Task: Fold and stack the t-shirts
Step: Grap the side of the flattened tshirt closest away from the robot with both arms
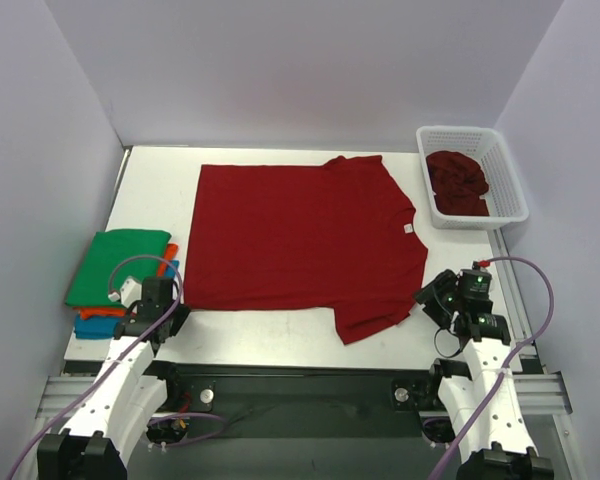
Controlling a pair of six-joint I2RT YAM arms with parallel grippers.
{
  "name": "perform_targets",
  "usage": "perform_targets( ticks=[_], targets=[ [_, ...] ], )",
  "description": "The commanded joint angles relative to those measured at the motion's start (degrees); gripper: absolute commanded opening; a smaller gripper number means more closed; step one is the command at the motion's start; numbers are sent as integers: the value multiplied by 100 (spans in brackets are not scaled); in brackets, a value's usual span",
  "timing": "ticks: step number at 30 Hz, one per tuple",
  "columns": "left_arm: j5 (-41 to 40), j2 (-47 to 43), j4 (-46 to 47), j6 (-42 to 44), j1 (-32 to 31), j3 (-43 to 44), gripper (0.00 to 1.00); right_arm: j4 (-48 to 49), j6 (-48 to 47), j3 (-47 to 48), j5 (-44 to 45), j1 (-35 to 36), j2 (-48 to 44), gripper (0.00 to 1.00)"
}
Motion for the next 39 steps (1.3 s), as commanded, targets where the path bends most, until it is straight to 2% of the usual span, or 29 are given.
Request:
perform_targets(
  ticks=[1, 11, 30, 34, 38, 39],
  targets=[
    [-1, 27, 639, -118, -19, -105, 38, -186, -101, -129, -116, 54, -109, 47],
    [105, -87, 1491, -65, -19, -307, 38, -151, -57, -332, -143, 133, -109, 47],
    [35, 89, 1712, 23, 42, -272, 37, -327, 145, -262, -186, 449, -179, 47],
    [44, 54, 1817, 32, 51, -290, 22, -599, 242, -218, -309, 511, -267, 47],
    [70, 62, 1888, 93, 51, -228, 2, -968, 242, -104, -573, 511, -232, 47],
    [87, 71, 1896, 111, 51, -220, 0, -1038, 233, -77, -591, 511, -215, 46]
  ],
)
